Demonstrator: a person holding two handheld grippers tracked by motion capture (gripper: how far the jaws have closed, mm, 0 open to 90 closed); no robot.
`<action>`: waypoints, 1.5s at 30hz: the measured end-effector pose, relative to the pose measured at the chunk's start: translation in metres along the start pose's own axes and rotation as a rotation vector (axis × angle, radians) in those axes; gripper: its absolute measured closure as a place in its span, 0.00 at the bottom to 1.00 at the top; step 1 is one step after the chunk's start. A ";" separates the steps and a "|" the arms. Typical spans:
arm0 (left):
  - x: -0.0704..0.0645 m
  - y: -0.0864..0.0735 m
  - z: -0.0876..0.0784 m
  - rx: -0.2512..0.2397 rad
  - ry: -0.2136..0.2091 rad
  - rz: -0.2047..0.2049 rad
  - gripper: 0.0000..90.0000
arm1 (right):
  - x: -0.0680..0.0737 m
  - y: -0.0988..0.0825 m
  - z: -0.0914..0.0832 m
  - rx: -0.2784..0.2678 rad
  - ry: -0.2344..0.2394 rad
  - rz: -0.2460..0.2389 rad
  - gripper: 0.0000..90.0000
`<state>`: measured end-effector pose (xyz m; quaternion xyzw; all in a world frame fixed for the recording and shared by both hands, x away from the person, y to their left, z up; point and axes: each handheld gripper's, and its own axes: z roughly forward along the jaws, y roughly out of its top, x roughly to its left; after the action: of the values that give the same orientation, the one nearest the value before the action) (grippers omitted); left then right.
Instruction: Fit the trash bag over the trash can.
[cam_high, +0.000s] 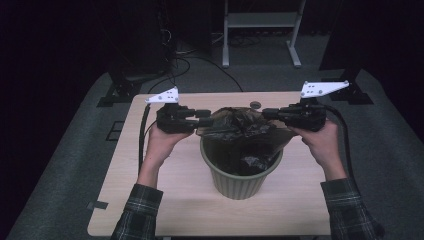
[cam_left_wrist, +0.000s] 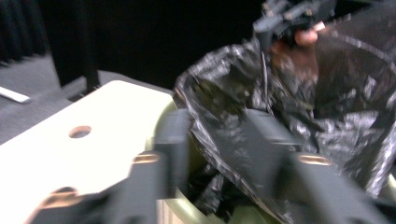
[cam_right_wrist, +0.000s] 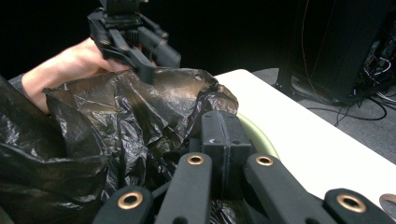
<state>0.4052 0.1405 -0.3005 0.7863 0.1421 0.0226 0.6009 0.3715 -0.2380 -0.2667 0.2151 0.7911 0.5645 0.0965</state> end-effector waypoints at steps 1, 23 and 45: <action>0.000 0.000 0.001 0.011 0.003 0.002 0.85 | 0.000 -0.001 0.000 0.000 -0.006 -0.001 1.00; 0.032 -0.014 0.000 0.087 0.193 0.000 1.00 | -0.052 -0.022 0.035 0.046 -0.166 0.107 1.00; 0.037 -0.065 0.032 0.236 0.141 -0.079 1.00 | -0.070 -0.089 0.054 0.118 -0.163 0.248 1.00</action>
<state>0.4341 0.1353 -0.3765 0.8418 0.2162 0.0372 0.4932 0.4342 -0.2471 -0.3751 0.3618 0.7796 0.5053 0.0773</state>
